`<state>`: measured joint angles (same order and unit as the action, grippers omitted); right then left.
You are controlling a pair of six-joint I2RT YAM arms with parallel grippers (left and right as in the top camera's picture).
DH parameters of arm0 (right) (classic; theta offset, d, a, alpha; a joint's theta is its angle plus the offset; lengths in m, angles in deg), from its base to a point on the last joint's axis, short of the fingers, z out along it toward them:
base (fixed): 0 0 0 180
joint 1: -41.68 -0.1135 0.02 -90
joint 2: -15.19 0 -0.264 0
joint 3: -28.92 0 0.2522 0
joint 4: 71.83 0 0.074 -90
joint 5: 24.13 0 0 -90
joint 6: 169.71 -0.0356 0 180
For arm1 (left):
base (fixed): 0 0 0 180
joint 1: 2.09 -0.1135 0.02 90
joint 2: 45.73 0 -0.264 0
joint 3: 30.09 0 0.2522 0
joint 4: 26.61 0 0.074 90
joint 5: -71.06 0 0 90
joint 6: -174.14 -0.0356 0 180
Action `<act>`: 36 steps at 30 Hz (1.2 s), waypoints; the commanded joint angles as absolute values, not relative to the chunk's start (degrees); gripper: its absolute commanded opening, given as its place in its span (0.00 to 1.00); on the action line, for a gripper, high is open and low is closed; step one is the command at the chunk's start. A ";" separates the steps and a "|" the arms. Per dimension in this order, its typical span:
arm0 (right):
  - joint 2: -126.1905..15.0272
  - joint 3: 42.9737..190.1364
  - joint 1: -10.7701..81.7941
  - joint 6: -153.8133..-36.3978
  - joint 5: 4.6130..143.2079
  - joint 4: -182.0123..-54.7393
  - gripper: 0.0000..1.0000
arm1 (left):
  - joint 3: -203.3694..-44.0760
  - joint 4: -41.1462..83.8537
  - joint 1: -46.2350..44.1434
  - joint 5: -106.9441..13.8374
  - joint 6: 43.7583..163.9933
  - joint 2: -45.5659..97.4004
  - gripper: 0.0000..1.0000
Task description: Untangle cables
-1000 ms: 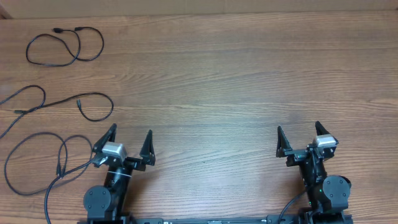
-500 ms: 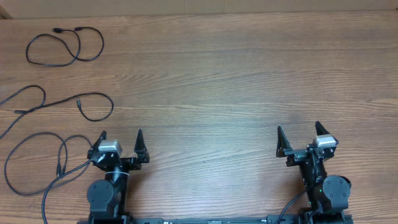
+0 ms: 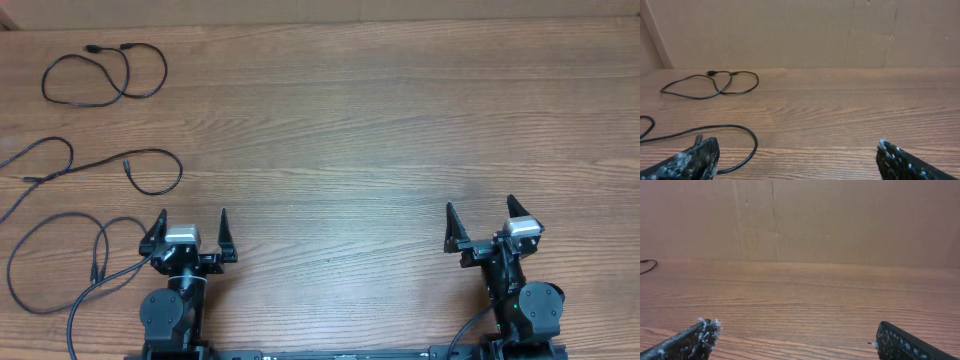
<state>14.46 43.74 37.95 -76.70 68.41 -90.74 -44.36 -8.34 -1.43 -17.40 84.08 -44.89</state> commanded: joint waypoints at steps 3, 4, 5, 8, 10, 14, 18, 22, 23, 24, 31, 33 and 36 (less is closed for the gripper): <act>14.96 43.15 38.32 -76.64 67.93 -90.39 1.00 | -44.12 -8.32 -1.43 -17.02 84.17 -45.54 0.99; 14.96 43.15 38.32 -76.64 67.91 -90.41 1.00 | -44.12 -8.32 -1.43 -16.94 85.09 -45.54 0.99; 14.96 43.15 38.32 -76.64 67.93 -90.39 1.00 | -44.12 -8.34 -1.43 -16.74 86.40 -45.54 1.00; 14.96 43.15 38.32 -76.64 67.93 -90.39 1.00 | -44.12 -8.36 -1.43 -16.61 87.58 -45.54 1.00; 14.96 43.15 38.32 -76.64 67.91 -90.41 1.00 | -44.12 -8.36 -1.43 -16.61 87.54 -45.54 1.00; 14.96 43.15 38.32 -76.64 67.91 -90.39 1.00 | -44.12 -8.43 -1.43 -17.09 87.54 -45.54 1.00; 14.96 43.15 38.32 -76.64 67.91 -90.39 1.00 | -44.12 -8.45 -1.43 -17.09 87.54 -45.52 1.00; 14.96 43.15 38.32 -76.64 67.93 -90.39 1.00 | -44.12 -8.45 -1.43 -17.09 87.54 -45.50 1.00; 14.96 43.15 38.32 -76.64 67.93 -90.39 1.00 | -44.12 -8.45 -1.43 -17.09 87.54 -45.50 1.00; 14.96 43.15 38.32 -76.64 67.93 -90.41 1.00 | -44.12 -8.47 -1.43 -17.09 87.54 -45.50 1.00; 14.96 43.15 38.32 -76.64 67.91 -90.39 1.00 | -44.12 -8.40 -1.43 -17.40 86.88 -45.50 1.00; 14.96 43.15 38.32 -76.64 67.93 -90.41 1.00 | -44.12 -8.43 -1.43 -17.42 86.90 -45.50 1.00; 14.96 43.15 38.32 -76.64 67.93 -90.39 1.00 | -44.12 -8.47 -1.43 -17.44 86.90 -45.50 0.99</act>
